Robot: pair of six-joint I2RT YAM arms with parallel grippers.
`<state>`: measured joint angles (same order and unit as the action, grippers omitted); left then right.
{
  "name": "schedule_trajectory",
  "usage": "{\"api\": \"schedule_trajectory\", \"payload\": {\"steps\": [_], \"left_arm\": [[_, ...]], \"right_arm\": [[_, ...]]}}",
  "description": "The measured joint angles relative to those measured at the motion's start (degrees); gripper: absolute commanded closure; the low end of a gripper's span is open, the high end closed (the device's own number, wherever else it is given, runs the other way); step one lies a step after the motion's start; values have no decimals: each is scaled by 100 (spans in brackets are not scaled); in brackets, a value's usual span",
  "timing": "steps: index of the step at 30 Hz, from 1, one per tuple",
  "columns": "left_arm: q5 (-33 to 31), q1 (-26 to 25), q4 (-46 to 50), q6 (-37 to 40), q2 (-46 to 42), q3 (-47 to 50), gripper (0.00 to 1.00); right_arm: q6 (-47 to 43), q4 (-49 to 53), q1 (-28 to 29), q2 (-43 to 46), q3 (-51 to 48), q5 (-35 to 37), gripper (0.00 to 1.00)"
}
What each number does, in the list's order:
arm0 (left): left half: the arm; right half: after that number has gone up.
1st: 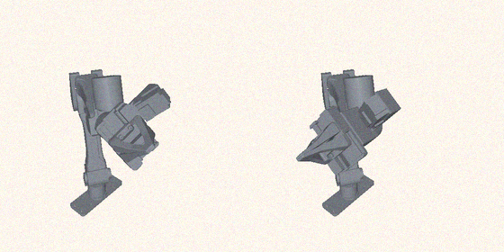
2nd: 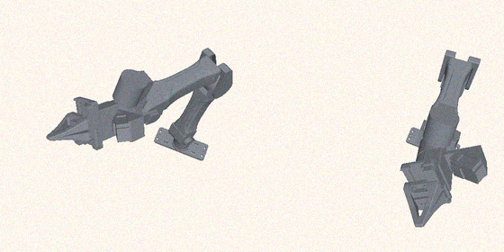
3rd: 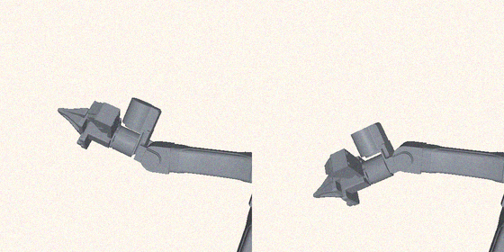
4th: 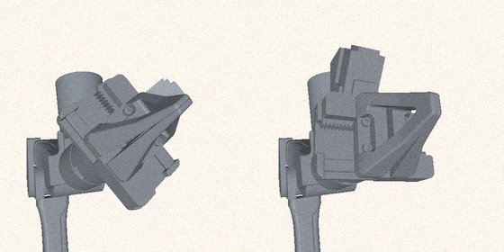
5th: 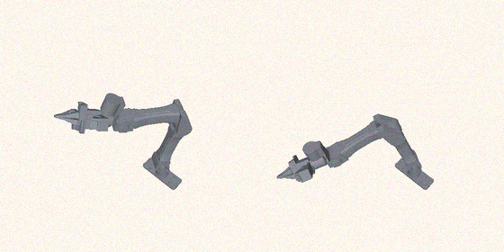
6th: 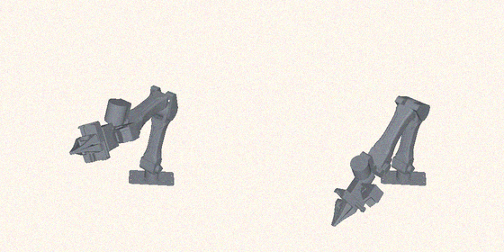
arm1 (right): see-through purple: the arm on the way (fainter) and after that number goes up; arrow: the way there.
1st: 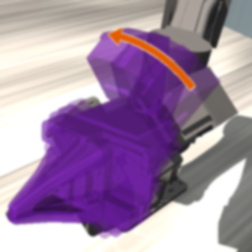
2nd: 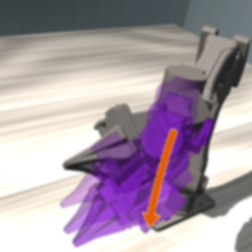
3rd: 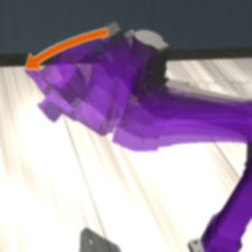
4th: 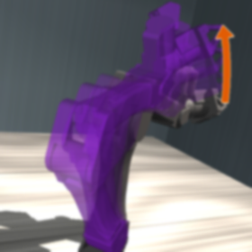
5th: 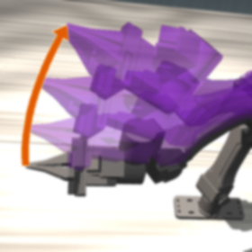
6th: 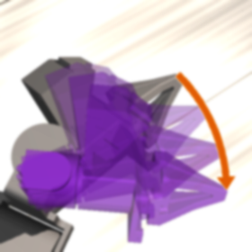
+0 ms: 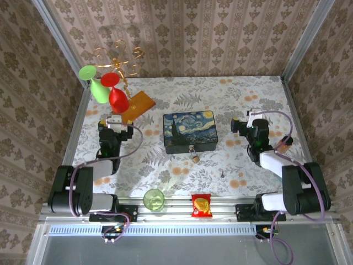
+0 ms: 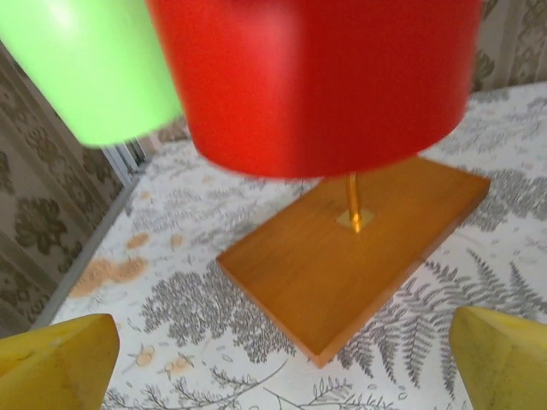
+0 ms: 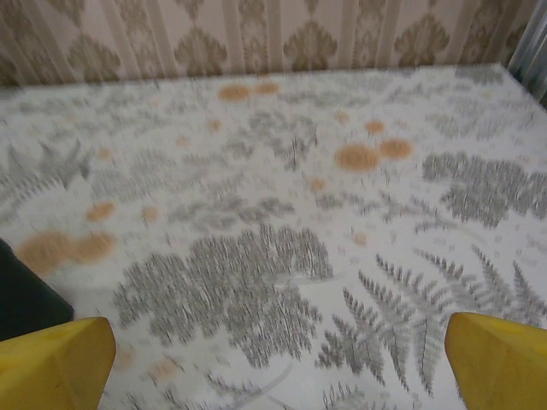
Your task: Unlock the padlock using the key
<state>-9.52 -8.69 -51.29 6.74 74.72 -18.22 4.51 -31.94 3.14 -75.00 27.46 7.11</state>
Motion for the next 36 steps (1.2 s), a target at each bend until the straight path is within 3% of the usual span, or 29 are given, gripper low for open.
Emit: {"api": "schedule_trajectory", "payload": {"steps": [8,12,16,22,27,32,36], "left_arm": [[-380,-470,1412,-258,-1749,-33,0],[68,-490,2208,-885,-2481,-227,0],[581,-678,2730,-1687,-2988,-262,0],[922,-1867,3445,-2546,-3034,-367,0],[973,-2677,3698,-3112,-2822,-431,0],[761,-3582,3871,-3421,-2487,-743,0],[542,-4308,3908,-3534,-2140,-1178,0]], "right_arm": [[195,1873,546,721,518,319,0],[616,2872,566,1311,643,219,0],[1113,3379,570,2002,546,-356,1],[1790,4369,632,2616,238,-1141,8],[2194,5235,1056,2778,166,-1318,14],[2798,5748,2050,2583,44,-984,16],[3268,5934,2852,2350,-122,-501,25]]}}
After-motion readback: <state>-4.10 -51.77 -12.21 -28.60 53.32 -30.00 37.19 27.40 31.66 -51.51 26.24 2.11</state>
